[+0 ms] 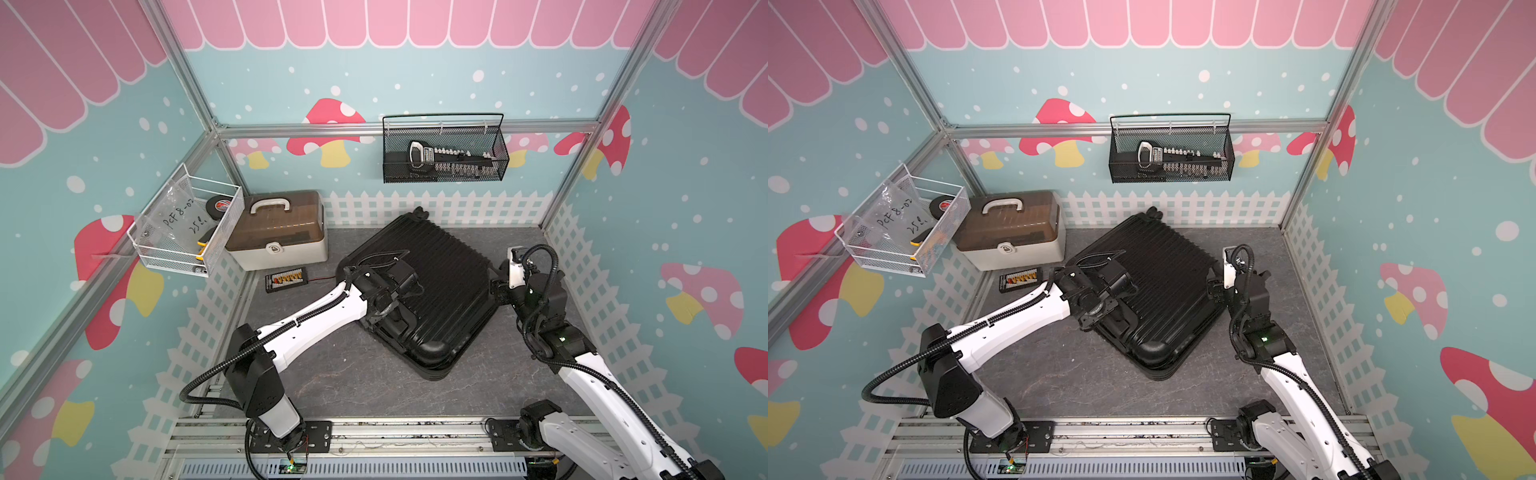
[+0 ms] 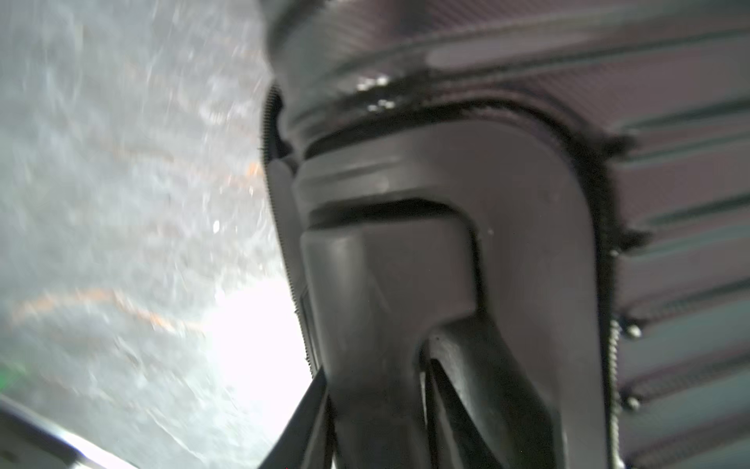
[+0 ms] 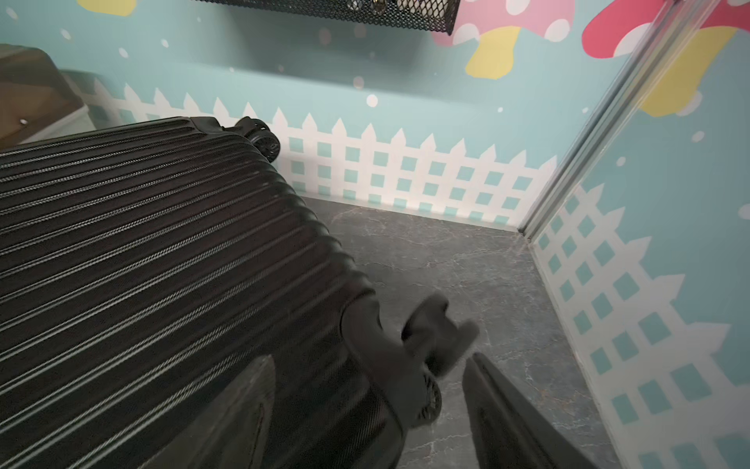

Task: Close the suitcase zippers
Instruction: Adjust the suitcase at the center of the board.

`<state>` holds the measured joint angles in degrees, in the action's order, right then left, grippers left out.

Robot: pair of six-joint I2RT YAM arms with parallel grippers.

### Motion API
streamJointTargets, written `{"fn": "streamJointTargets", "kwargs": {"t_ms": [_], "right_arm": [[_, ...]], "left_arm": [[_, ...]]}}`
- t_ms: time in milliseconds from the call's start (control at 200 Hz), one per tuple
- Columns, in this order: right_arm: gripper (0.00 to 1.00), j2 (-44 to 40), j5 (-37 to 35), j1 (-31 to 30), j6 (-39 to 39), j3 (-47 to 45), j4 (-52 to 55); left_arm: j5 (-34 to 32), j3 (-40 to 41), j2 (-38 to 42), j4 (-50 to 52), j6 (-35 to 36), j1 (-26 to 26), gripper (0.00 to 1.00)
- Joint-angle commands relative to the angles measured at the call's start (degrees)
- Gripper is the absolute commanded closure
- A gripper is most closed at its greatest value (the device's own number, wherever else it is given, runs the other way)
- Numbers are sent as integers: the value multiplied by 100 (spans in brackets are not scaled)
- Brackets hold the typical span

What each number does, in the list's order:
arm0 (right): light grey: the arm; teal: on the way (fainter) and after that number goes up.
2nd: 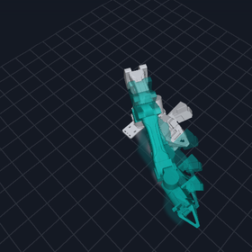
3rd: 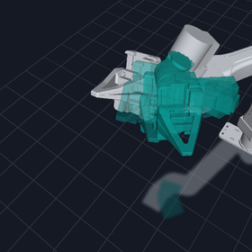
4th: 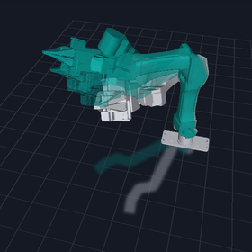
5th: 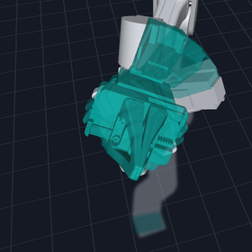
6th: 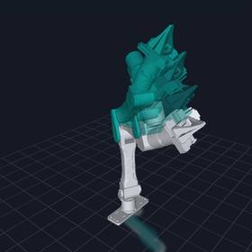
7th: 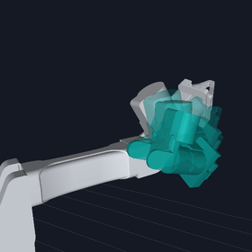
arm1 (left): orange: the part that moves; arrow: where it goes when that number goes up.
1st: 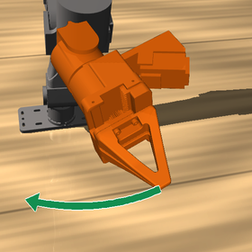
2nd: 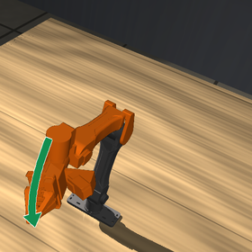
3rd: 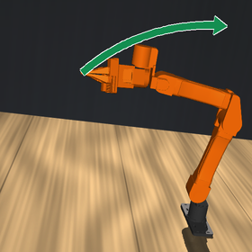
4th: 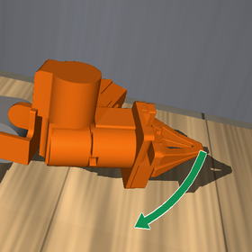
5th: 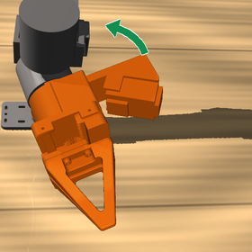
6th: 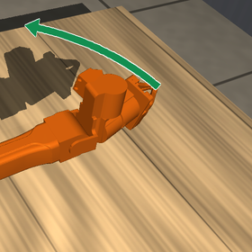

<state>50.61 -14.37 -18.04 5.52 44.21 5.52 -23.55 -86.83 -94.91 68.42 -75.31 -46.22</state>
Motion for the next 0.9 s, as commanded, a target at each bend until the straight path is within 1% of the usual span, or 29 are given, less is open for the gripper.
{"fn": "streamJointTargets", "kwargs": {"t_ms": [0,20,40,90,155,255,320,335,391,441,491,576,676,796,896], "right_arm": [[23,95,-323,28,-295,242,339],[23,119,-323,44,-304,280,366],[23,130,-327,53,-303,300,377],[23,174,-288,86,-275,363,451],[23,240,-161,149,-221,451,572],[23,380,93,252,-122,581,817],[23,477,273,297,-55,623,960],[23,496,317,301,-28,618,980],[23,560,495,319,77,591,1029],[23,605,710,319,154,536,1030],[23,638,880,319,244,462,1017],[23,678,1107,317,370,346,997],[23,715,1275,318,497,226,980],[23,700,1443,319,605,109,877],[23,705,1516,319,634,69,846]], "left_arm": [[-219,-276,-311,-142,2432,271,75],[-153,-326,-388,-177,2757,342,75],[-131,-384,-440,-187,2951,412,78],[-106,-470,-579,-286,3399,547,79],[-92,-543,-722,-478,3874,692,80],[159,-651,-783,-896,4564,933,82],[482,-711,-777,-1208,4984,1141,82],[681,-725,-775,-1276,5065,1197,82],[1024,-763,-766,-1470,5255,1389,82],[1298,-802,-765,-1506,5333,1534,80],[1499,-762,-704,-1508,5351,1629,76],[1642,-511,-512,-1579,5345,1677,63],[1705,-97,-284,-1689,5240,1682,53],[1827,377,-118,-1854,5049,1695,48],[2089,670,-48,-2108,4952,1704,48]]}}
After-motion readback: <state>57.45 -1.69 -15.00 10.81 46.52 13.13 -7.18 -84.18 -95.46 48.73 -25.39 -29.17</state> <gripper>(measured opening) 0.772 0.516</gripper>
